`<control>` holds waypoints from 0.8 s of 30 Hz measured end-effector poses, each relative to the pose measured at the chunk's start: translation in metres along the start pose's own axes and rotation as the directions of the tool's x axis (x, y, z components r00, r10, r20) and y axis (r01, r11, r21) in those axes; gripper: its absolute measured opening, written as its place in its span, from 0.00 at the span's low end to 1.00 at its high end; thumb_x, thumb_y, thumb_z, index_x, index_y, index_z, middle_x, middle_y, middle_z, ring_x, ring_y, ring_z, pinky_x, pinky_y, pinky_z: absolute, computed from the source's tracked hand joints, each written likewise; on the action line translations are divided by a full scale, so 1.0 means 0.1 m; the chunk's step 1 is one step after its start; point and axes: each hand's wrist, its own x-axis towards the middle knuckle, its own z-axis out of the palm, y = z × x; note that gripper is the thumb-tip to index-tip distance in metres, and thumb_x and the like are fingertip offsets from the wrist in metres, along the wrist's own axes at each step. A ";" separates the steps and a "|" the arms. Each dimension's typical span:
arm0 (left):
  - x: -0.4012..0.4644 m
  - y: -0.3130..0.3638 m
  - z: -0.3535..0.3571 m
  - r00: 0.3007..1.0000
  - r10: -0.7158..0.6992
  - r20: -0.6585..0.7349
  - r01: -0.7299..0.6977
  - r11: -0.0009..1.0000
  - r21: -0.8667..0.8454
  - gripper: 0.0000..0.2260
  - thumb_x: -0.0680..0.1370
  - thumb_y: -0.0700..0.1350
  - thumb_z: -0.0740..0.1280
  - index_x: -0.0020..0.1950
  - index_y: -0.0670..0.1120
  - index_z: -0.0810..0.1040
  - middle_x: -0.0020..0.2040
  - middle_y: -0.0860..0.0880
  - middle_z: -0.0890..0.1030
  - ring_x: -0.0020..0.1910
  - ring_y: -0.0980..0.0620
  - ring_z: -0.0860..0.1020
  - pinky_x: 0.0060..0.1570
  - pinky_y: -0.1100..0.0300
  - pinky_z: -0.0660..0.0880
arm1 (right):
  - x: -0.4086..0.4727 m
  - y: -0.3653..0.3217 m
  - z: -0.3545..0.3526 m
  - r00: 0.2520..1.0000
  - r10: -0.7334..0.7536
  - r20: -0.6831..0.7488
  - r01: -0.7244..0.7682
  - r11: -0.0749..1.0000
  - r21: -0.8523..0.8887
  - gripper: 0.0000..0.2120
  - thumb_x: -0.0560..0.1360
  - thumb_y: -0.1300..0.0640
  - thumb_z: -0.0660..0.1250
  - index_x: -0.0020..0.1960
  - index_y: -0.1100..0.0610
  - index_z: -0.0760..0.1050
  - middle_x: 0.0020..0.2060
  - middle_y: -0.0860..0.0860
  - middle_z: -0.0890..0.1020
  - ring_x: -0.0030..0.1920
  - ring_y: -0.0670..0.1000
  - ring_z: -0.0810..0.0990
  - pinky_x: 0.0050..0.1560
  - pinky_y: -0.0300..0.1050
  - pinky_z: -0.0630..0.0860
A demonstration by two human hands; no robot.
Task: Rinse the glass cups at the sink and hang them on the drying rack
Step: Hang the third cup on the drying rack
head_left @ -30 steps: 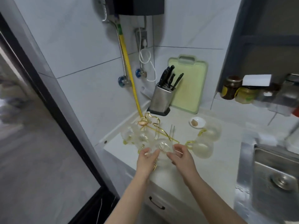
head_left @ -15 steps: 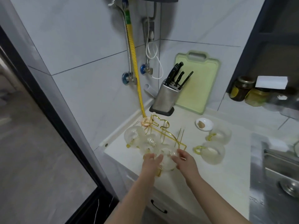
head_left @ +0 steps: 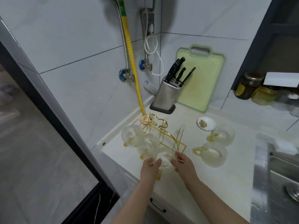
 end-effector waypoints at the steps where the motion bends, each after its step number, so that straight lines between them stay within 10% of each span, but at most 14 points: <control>1: -0.02 -0.01 0.01 1.000 0.004 -0.005 -0.003 1.000 0.004 0.26 0.75 0.54 0.68 0.69 0.45 0.68 0.62 0.44 0.76 0.58 0.45 0.77 0.57 0.51 0.76 | 0.00 0.02 -0.01 1.000 -0.001 0.007 0.001 1.000 0.006 0.20 0.74 0.59 0.67 0.66 0.57 0.71 0.51 0.51 0.75 0.55 0.54 0.76 0.60 0.55 0.75; 12: -0.29 -0.37 0.15 0.993 -0.121 -0.009 0.121 0.989 0.079 0.26 0.75 0.55 0.68 0.67 0.42 0.67 0.64 0.41 0.75 0.61 0.42 0.75 0.62 0.50 0.73 | -0.04 0.23 -0.32 0.999 0.055 0.000 -0.054 0.984 0.167 0.19 0.75 0.63 0.66 0.65 0.61 0.70 0.56 0.54 0.74 0.52 0.52 0.75 0.55 0.51 0.76; 17: -0.40 -0.40 0.39 0.986 -0.109 0.126 0.092 0.987 0.133 0.22 0.74 0.56 0.68 0.62 0.45 0.72 0.60 0.40 0.78 0.47 0.48 0.76 0.42 0.57 0.74 | -0.08 0.40 -0.55 0.997 0.066 -0.045 -0.055 0.977 0.204 0.20 0.75 0.63 0.66 0.66 0.60 0.70 0.58 0.54 0.73 0.55 0.53 0.75 0.55 0.50 0.75; 24: -0.38 -0.26 0.98 0.968 -0.011 0.252 -0.031 0.986 0.165 0.18 0.76 0.49 0.68 0.63 0.44 0.72 0.54 0.45 0.77 0.45 0.50 0.76 0.44 0.59 0.73 | -0.07 0.59 -1.08 0.983 0.086 -0.161 -0.073 0.993 0.089 0.22 0.73 0.62 0.67 0.66 0.59 0.71 0.56 0.53 0.75 0.58 0.55 0.76 0.61 0.55 0.74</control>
